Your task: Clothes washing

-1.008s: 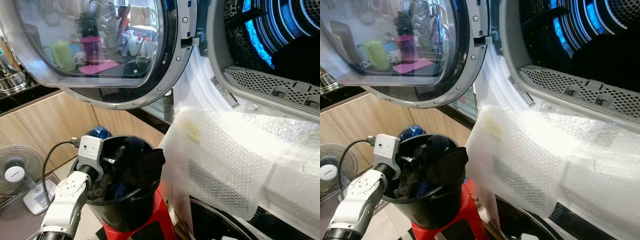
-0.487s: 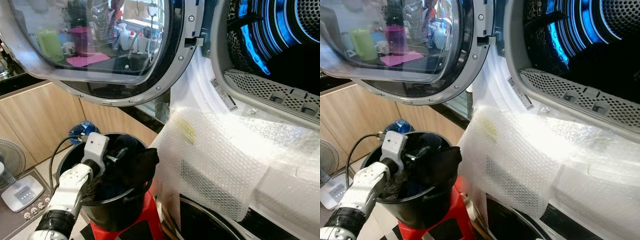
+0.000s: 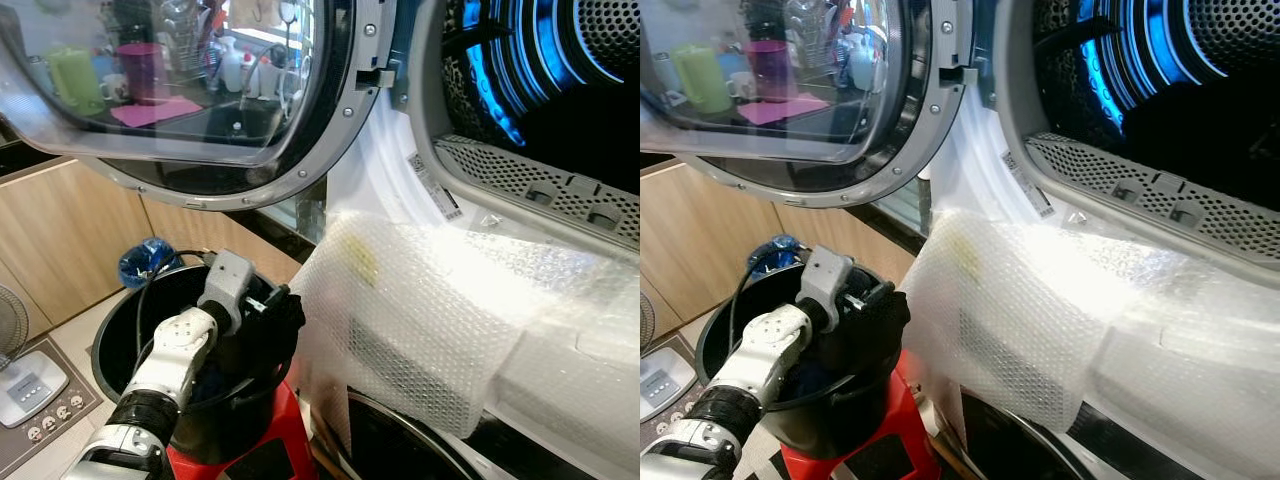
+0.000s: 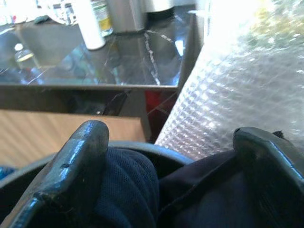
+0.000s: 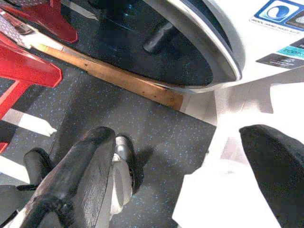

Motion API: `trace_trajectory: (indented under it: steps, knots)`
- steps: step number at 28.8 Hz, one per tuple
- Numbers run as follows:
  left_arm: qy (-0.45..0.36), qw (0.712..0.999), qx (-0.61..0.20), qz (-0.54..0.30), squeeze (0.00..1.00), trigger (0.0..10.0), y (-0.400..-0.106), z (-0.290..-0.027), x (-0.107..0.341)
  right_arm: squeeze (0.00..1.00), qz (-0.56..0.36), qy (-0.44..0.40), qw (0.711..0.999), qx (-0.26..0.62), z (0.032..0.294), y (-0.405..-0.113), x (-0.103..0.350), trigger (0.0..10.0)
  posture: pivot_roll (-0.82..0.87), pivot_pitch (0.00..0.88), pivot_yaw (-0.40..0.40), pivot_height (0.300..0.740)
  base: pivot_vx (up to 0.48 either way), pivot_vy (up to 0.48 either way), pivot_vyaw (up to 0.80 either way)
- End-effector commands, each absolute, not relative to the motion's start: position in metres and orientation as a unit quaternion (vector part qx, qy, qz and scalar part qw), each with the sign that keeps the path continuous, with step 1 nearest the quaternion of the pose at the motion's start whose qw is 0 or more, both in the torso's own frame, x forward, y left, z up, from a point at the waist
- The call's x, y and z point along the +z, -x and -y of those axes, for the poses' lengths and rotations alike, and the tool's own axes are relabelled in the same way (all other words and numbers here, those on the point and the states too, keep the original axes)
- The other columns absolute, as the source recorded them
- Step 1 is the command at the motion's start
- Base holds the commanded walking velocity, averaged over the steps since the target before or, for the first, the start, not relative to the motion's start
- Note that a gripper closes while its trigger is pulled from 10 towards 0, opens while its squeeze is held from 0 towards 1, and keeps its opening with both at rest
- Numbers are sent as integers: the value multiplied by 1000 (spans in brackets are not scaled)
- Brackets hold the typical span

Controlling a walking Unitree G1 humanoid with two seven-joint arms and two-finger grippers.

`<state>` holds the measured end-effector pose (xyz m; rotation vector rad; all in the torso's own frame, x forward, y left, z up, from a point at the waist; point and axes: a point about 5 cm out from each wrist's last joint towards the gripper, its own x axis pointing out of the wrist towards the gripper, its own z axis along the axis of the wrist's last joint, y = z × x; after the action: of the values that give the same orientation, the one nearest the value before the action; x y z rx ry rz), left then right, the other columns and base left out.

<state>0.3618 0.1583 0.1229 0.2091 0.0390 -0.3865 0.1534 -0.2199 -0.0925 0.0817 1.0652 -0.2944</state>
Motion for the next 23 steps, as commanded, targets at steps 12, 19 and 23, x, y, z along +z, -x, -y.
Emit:
trace_trajectory:
  steps: [12, 19, 23]
  knots:
    - [-124, 988, -91, 12, 0, 10000, -364, -171, 142, 0, -501, -51, 852, -141, 220, -155, -92, 10000, -72, 88, -43, 740, 0, 0, 0]
    - [-99, 993, -66, -19, 0, 10000, -352, -169, 121, 0, -502, -35, 853, -142, 231, -151, -91, 10000, -88, 105, -77, 740, 0, 0, 0]
    - [-78, 996, -42, -22, 0, 10000, -350, -169, 119, 0, -500, -25, 853, -146, 241, -151, -88, 10000, -81, 86, -97, 740, 0, 0, 0]
